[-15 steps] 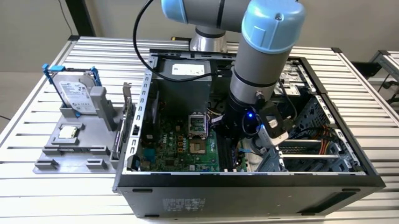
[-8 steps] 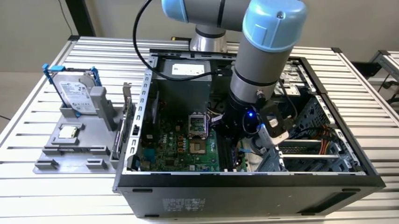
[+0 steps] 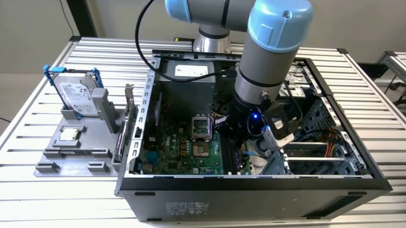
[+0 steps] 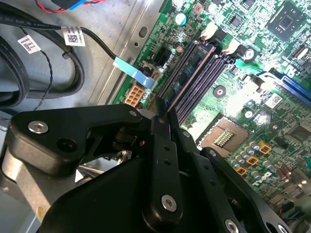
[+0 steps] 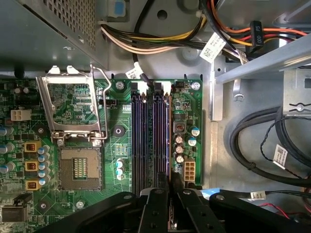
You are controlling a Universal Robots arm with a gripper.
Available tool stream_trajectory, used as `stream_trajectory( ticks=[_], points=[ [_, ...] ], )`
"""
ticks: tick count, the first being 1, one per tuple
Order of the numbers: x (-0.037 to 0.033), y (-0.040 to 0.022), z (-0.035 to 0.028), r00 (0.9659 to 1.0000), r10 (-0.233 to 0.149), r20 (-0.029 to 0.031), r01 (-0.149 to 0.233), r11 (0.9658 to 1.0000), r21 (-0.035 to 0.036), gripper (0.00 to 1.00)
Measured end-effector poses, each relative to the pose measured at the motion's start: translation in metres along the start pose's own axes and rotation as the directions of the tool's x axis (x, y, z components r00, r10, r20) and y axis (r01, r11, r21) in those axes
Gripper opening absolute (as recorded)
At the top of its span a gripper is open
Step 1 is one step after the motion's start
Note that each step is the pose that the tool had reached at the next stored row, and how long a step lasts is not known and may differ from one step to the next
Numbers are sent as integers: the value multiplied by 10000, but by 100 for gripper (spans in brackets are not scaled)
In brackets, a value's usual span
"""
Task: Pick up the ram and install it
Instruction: 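Insert the ram into the slot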
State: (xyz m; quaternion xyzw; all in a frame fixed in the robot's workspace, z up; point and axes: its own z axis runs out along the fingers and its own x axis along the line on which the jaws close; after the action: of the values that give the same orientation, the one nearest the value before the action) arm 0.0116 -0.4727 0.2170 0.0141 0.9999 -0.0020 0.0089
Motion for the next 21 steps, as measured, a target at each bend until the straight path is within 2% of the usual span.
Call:
stream_trajectory(
  ticks=[4,10,15,21],
  points=[
    [0,0,4,10000,1,-5,-1,10000,1,0],
    [-8,0,-29,10000,-1,-89,1,10000,2,0],
    [-10,4,-42,10000,0,-90,0,10000,1,0],
    [-10,9,-35,10000,-1,-21,1,10000,-1,0]
  ],
)
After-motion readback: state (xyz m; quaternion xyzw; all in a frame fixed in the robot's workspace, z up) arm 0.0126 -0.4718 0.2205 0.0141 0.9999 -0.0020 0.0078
